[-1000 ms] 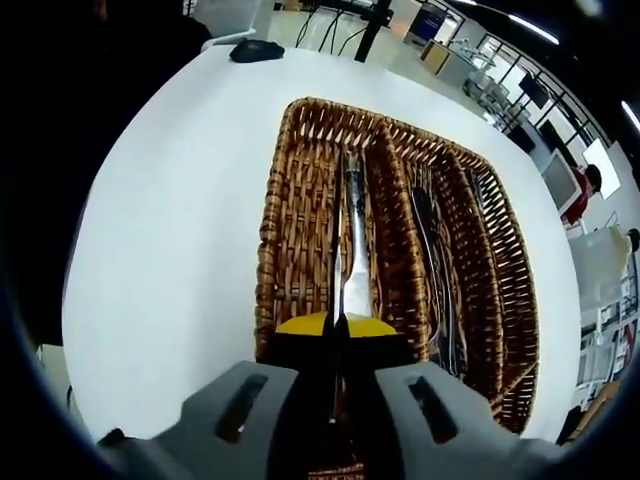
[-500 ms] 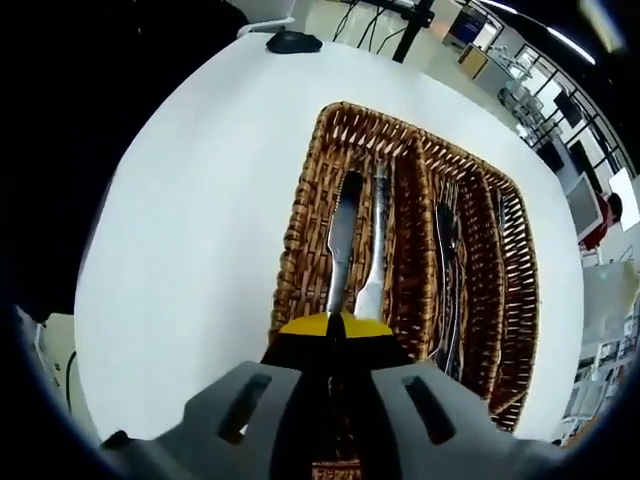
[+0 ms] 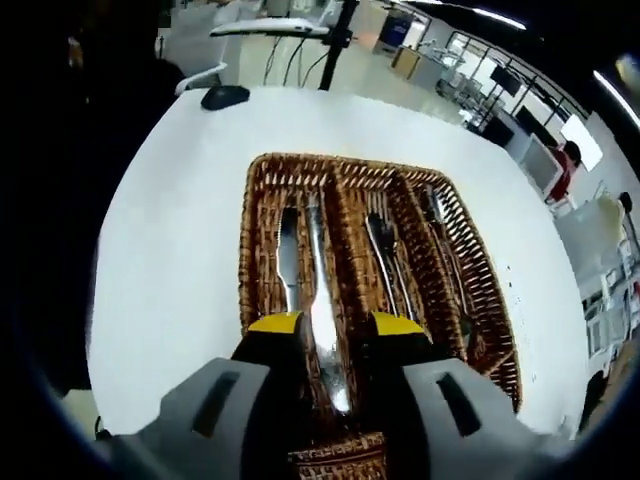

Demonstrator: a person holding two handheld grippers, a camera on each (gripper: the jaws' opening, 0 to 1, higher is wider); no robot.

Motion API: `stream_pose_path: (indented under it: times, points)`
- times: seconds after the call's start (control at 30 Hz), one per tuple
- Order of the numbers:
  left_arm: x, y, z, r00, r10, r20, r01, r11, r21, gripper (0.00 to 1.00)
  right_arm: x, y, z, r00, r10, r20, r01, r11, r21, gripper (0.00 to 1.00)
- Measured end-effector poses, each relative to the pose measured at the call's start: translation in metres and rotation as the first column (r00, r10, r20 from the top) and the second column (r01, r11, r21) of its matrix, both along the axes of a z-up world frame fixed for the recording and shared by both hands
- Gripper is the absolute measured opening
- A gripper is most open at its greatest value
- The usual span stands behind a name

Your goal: Arrange the knives, forks, and spoons in their matching storage slots by inserting each utensil handle-first until every utensil is classified and aligned in the correct compartment

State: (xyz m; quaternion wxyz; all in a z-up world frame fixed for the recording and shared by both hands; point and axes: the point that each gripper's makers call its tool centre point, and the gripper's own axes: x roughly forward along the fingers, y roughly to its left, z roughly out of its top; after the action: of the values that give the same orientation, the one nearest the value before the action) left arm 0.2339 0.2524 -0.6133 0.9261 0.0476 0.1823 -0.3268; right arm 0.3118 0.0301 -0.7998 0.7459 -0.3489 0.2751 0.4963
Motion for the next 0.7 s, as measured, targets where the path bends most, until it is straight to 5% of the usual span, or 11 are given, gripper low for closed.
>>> stream_pose_path:
  times: [0.2,0.37,0.7]
  points:
    - [0.009,-0.015,-0.005,1.0,-0.027,0.002,0.027,1.0,0.003,1.0,0.019,-0.019,0.036,0.977,-0.21,-0.032,0.212,0.959,0.189,0.55]
    - [0.019,-0.026,-0.006,0.999,-0.043,0.005,0.043,0.999,-0.006,1.0,0.021,-0.037,0.072,0.934,-0.354,-0.049,0.351,0.885,0.307,0.73]
    - [0.037,-0.041,-0.011,0.998,-0.06,0.016,0.06,0.998,-0.03,1.0,0.009,-0.075,0.086,0.879,-0.472,-0.068,0.466,0.819,0.336,0.99]
